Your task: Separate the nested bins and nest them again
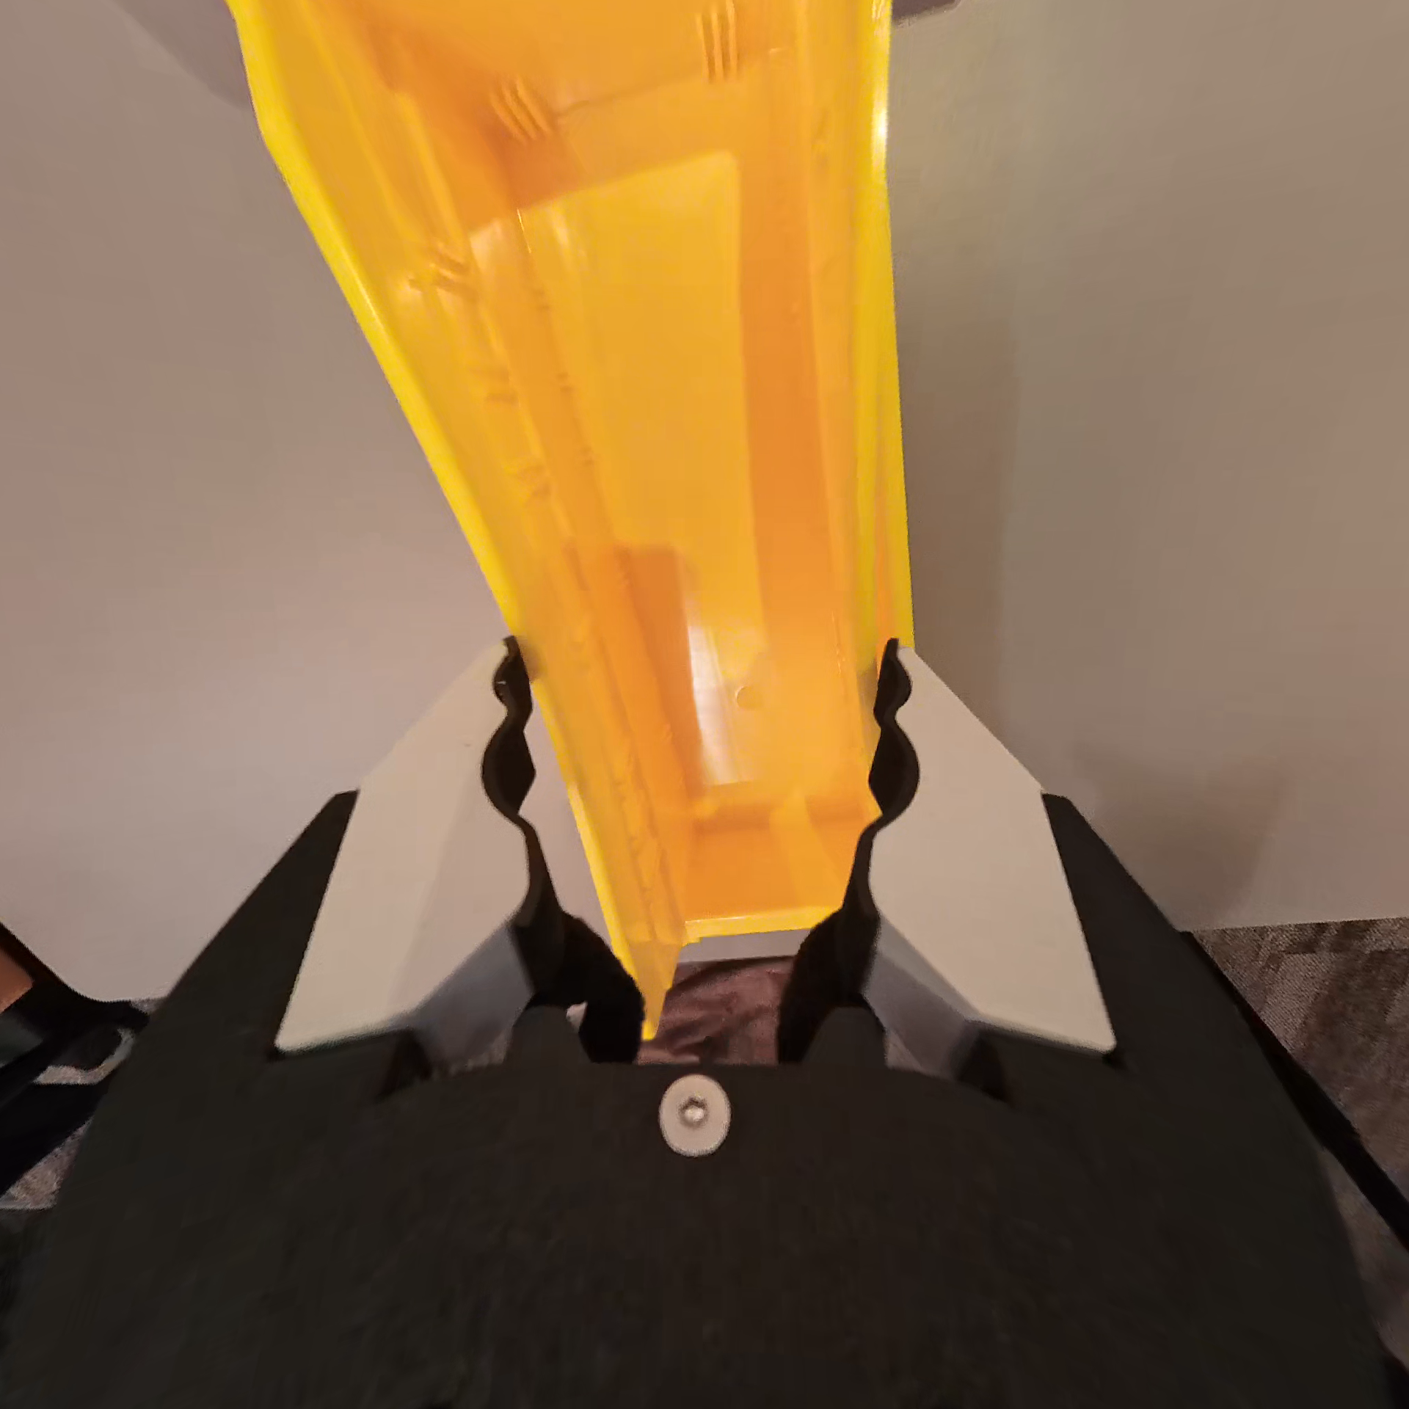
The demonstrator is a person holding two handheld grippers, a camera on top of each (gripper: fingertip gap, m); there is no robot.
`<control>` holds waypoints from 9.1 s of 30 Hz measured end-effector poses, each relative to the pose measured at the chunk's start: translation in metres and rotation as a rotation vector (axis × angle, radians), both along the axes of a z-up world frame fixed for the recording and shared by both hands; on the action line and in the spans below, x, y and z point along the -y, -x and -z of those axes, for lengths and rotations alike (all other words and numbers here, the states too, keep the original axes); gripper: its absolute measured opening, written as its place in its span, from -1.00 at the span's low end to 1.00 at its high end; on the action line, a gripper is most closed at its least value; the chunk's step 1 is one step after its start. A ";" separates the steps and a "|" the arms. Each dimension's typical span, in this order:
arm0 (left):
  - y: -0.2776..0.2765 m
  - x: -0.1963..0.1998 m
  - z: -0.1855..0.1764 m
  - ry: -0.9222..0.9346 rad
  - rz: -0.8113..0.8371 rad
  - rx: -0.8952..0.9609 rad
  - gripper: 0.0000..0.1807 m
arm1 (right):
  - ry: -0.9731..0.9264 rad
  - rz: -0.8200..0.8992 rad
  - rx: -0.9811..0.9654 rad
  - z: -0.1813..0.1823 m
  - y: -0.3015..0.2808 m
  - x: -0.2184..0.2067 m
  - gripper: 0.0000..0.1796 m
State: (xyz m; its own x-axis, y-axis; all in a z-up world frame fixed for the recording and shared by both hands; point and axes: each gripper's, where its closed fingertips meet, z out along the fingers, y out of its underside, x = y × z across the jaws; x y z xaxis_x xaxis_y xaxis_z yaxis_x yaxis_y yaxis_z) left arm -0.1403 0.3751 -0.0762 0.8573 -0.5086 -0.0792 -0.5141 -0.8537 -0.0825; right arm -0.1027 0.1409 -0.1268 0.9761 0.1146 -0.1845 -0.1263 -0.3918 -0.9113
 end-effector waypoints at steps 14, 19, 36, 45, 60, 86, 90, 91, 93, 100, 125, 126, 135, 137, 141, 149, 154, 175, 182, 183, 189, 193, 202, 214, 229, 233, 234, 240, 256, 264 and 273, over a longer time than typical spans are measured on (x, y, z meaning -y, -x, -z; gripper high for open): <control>-0.006 0.005 -0.034 0.037 0.041 -0.037 -0.04 | -0.008 0.027 -0.044 -0.004 -0.014 0.001 -0.40; -0.001 0.009 -0.082 0.047 0.076 -0.027 -0.02 | -0.005 0.017 -0.051 -0.003 -0.011 0.000 -0.40; 0.224 -0.068 -0.040 0.003 -0.114 -0.159 0.01 | 0.000 -0.001 -0.025 0.000 -0.005 0.003 -0.40; 0.271 -0.077 0.053 0.091 -0.129 -0.155 0.04 | 0.016 0.007 -0.051 0.005 -0.009 0.002 -0.40; 0.277 -0.080 0.079 0.100 -0.114 -0.060 0.30 | 0.056 -0.029 -0.008 0.015 0.001 0.005 -0.41; 0.019 -0.009 -0.064 -0.014 0.046 0.311 0.67 | 0.065 -0.038 -0.006 0.015 0.003 0.007 -0.41; -0.003 0.001 -0.051 0.011 0.048 0.280 0.72 | 0.074 -0.039 -0.004 0.017 0.003 0.006 -0.41; -0.005 0.001 -0.048 0.010 0.046 0.259 0.73 | 0.078 -0.040 -0.006 0.018 0.003 0.006 -0.41; -0.007 0.001 -0.043 0.017 0.034 0.224 0.74 | 0.082 -0.036 -0.005 0.019 0.001 0.006 -0.41; -0.003 0.011 -0.007 0.082 -0.041 0.114 0.76 | 0.073 -0.023 -0.037 0.015 -0.006 0.007 -0.41; -0.010 0.038 0.023 0.244 -0.019 0.064 0.02 | 0.090 -0.043 -0.042 0.018 -0.002 0.007 -0.41; -0.012 0.040 0.022 0.247 -0.019 0.074 0.02 | 0.090 -0.044 -0.045 0.018 -0.002 0.007 -0.41; -0.023 0.042 0.014 0.250 -0.002 0.096 0.02 | 0.097 -0.048 -0.038 0.019 -0.001 0.007 -0.41; -0.024 0.041 0.015 0.248 -0.003 0.093 0.02 | 0.101 -0.050 -0.039 0.020 -0.001 0.008 -0.41; -0.024 0.041 0.016 0.253 -0.010 0.091 0.02 | 0.101 -0.050 -0.044 0.020 -0.002 0.008 -0.41; -0.029 0.039 0.013 0.235 -0.029 0.109 0.00 | 0.102 -0.051 -0.042 0.020 -0.002 0.008 -0.41; -0.030 0.042 0.007 0.246 -0.018 0.108 0.02 | 0.104 -0.051 -0.043 0.020 -0.002 0.008 -0.41; -0.025 0.041 -0.001 0.251 -0.009 0.161 0.02 | 0.093 -0.056 -0.038 0.018 0.000 0.007 -0.42; -0.021 0.043 0.012 0.233 0.000 0.129 0.02 | 0.099 -0.064 -0.030 0.020 0.002 0.007 -0.42; -0.021 0.044 0.019 0.242 -0.010 0.130 0.01 | 0.101 -0.066 -0.029 0.020 0.003 0.007 -0.42; -0.024 0.046 -0.001 0.256 0.047 0.055 0.00 | 0.106 -0.063 -0.017 0.022 0.000 0.009 -0.42; -0.025 0.046 0.005 0.265 0.018 0.080 -0.01 | 0.102 -0.057 -0.031 0.020 -0.003 0.007 -0.42; -0.027 0.040 -0.051 0.260 -0.003 0.207 0.01 | 0.107 -0.067 -0.029 0.021 0.000 0.008 -0.42; 0.095 -0.030 -0.056 0.072 -0.146 0.192 0.01 | 0.130 -0.075 -0.008 0.027 0.003 0.008 -0.42; 0.114 -0.015 0.084 0.098 -0.204 0.227 0.11 | 0.154 -0.080 0.040 0.035 0.003 0.010 -0.42; 0.117 -0.013 0.085 0.084 -0.179 0.233 0.14 | 0.160 -0.082 0.033 0.036 0.003 0.009 -0.42; 0.119 -0.012 0.085 0.082 -0.172 0.230 0.15 | 0.163 -0.085 0.038 0.037 0.004 0.009 -0.42; 0.112 -0.011 0.076 0.030 -0.137 0.310 0.32 | 0.180 -0.111 0.112 0.043 0.011 0.008 -0.42; 0.204 0.117 -0.038 -0.819 0.176 1.123 0.12 | 0.361 -0.043 0.096 -0.069 0.009 -0.105 0.19; 0.208 0.115 -0.008 -0.826 0.311 1.043 -0.14 | 0.804 0.064 0.123 -0.048 0.011 -0.217 0.46; 0.189 0.117 0.011 -0.662 0.362 1.068 -0.15 | 1.081 0.218 0.089 0.002 0.006 -0.214 0.39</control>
